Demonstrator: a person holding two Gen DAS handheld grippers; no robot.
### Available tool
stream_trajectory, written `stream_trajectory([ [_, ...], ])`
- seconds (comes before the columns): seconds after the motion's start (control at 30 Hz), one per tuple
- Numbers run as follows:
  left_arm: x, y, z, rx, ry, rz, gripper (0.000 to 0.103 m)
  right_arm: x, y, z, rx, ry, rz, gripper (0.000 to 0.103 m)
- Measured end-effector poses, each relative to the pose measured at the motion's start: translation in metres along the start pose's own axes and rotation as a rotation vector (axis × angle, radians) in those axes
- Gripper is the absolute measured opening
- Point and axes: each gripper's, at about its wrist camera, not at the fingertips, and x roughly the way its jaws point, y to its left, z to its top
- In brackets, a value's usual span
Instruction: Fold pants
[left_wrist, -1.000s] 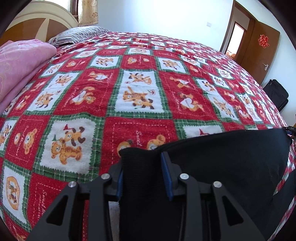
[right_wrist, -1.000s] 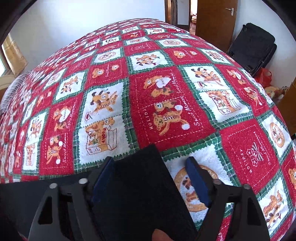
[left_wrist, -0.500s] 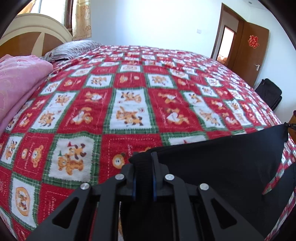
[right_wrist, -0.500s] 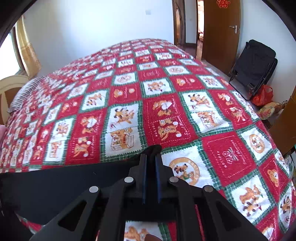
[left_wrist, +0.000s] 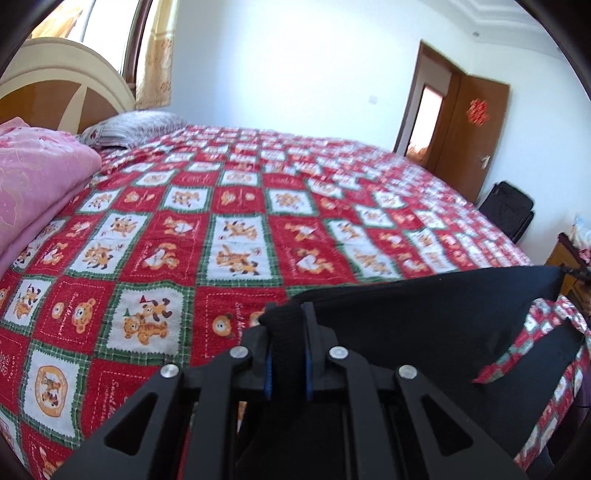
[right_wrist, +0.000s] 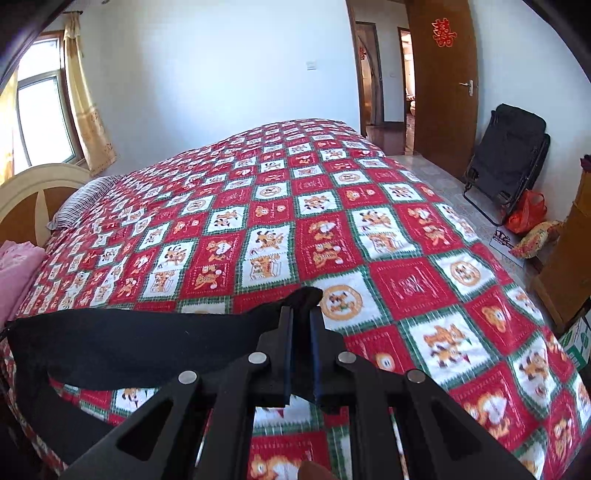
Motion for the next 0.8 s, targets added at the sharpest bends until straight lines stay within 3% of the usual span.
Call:
stream_trajectory([
  [0.1, -0.018, -0.001, -0.008, -0.004, -0.037, -0.037, 0.012, -0.012, -0.011, -0.017, 0.034, -0.007, 0.001, 0.007],
  [0.13, -0.022, -0.001, -0.011, -0.003, -0.045, -0.044, 0.012, -0.017, -0.014, -0.022, 0.041, -0.012, -0.005, 0.002],
  [0.47, -0.059, -0.002, -0.058, 0.007, -0.083, -0.114, 0.012, -0.054, -0.036, -0.087, 0.12, 0.018, 0.009, 0.002],
  [0.8, -0.075, 0.003, -0.086, -0.012, -0.093, -0.135, 0.012, -0.082, -0.046, -0.1, 0.155, -0.02, -0.03, 0.002],
])
